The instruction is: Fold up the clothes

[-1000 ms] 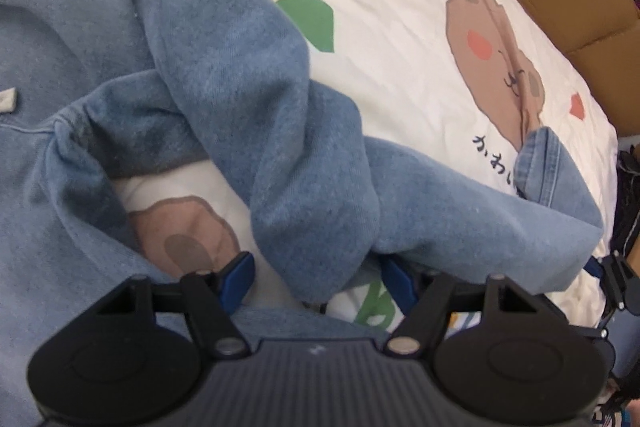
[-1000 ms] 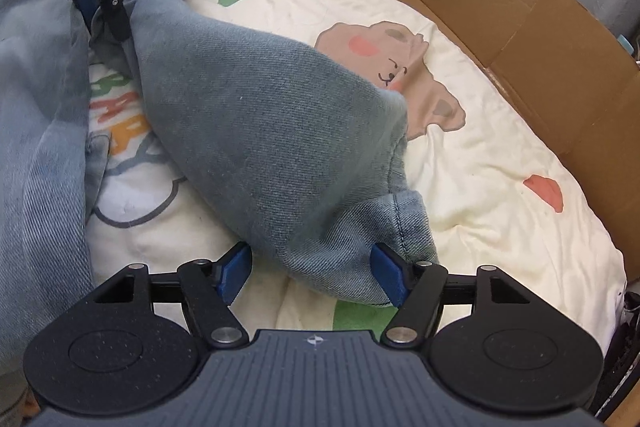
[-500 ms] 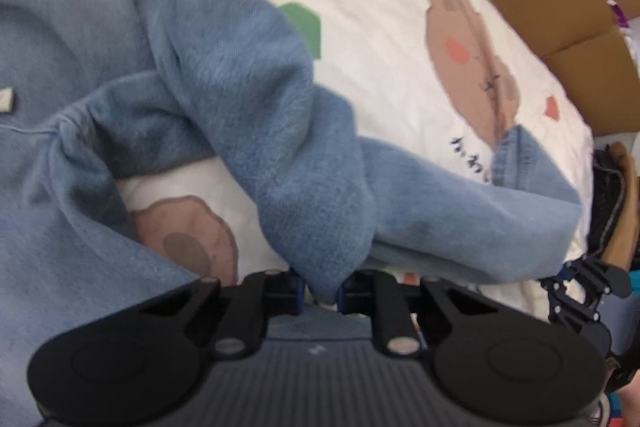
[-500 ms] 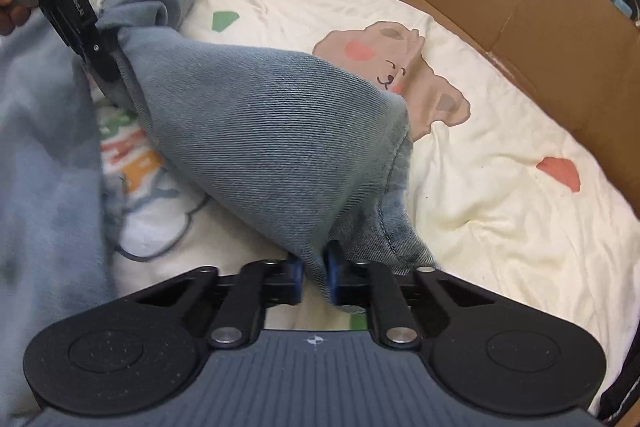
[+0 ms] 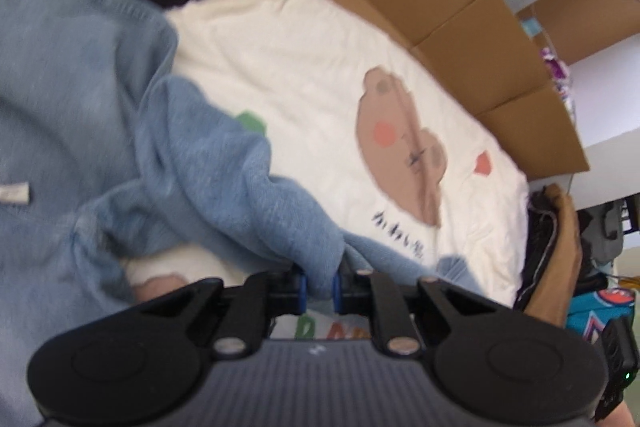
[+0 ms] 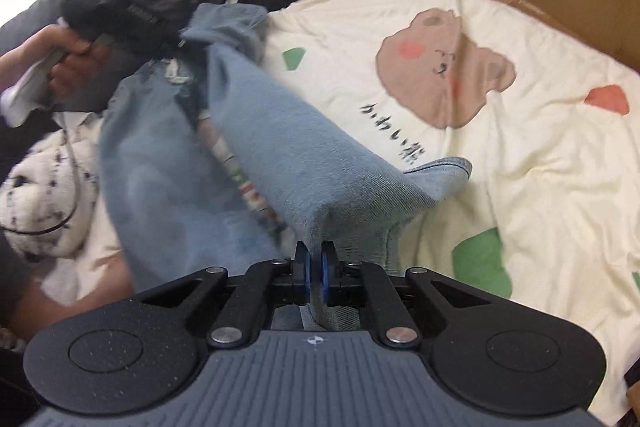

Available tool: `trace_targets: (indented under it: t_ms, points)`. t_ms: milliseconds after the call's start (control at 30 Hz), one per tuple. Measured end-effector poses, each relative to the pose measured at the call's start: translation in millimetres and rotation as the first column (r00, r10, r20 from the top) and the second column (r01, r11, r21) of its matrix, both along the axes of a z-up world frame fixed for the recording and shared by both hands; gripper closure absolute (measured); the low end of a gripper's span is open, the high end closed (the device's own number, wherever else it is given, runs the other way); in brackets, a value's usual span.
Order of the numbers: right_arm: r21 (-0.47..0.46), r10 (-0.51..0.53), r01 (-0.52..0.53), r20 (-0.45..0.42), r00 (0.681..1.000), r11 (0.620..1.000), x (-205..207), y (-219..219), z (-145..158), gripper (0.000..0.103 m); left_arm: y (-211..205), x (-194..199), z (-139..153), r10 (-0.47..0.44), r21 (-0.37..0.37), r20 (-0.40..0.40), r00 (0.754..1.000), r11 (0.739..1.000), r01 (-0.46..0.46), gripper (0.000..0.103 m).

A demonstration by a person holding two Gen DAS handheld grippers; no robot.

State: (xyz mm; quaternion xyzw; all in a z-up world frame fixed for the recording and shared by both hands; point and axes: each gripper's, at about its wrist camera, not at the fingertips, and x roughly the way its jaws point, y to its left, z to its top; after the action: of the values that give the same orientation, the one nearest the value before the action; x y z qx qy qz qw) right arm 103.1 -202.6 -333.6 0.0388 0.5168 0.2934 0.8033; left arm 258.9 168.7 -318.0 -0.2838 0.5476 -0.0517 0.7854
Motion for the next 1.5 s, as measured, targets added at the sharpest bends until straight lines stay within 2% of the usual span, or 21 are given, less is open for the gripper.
trace_targets:
  t_ms: [200,400,600,700,800,867,900,1167,1333,1433,1500]
  points:
    - [0.042,0.01,-0.008,-0.046,0.999,0.999,2.3,-6.2,14.0,0.102,3.0,5.6,10.7,0.02,-0.017,0.049,0.999,1.0,-0.019,0.092]
    - [0.08,-0.028,0.027,0.006,1.0,0.996,6.6,-14.4,25.7,0.103,4.8,14.0,15.0,0.054,-0.033,0.098,0.994,0.998,-0.051,0.094]
    - [0.152,-0.152,0.14,0.073,0.986,0.978,27.0,-31.4,41.0,0.103,13.5,33.0,18.7,0.144,-0.037,0.179,0.973,0.99,-0.139,0.095]
    - [0.122,-0.202,0.189,0.104,0.974,0.974,47.1,-37.2,36.3,0.103,12.8,42.6,11.8,0.176,-0.031,0.148,0.973,0.984,-0.173,0.093]
    - [0.091,-0.232,0.222,0.121,0.965,0.971,66.7,-41.7,27.5,0.103,11.4,42.9,11.2,0.174,-0.042,0.149,0.974,0.985,-0.169,0.086]
    - [0.074,-0.255,0.247,0.132,0.958,0.966,79.6,-44.3,22.4,0.103,12.6,39.7,10.8,0.175,-0.037,0.15,0.973,0.985,-0.171,0.071]
    - [0.063,-0.265,0.258,0.141,0.954,0.964,85.4,-45.4,20.8,0.103,13.6,37.8,10.3,0.177,-0.034,0.15,0.973,0.984,-0.174,0.068]
    - [-0.065,-0.316,0.337,0.218,0.923,0.939,130.4,-58.5,11.9,0.103,23.3,20.3,-10.9,0.205,-0.017,0.063,0.977,0.979,-0.204,0.067]
    - [-0.131,-0.368,0.406,0.243,0.898,0.904,151.9,-70.2,-2.4,0.103,27.9,9.3,-30.2,0.218,0.009,-0.004,0.976,0.976,-0.218,0.063]
    - [-0.189,-0.402,0.461,0.281,0.871,0.867,157.4,-73.5,-5.8,0.103,28.4,4.1,-40.8,0.218,0.023,-0.042,0.975,0.976,-0.217,0.063]
    - [-0.168,-0.427,0.488,0.302,0.853,0.856,156.0,-78.2,0.1,0.103,27.3,1.9,-46.3,0.215,0.028,-0.06,0.975,0.976,-0.214,0.062]
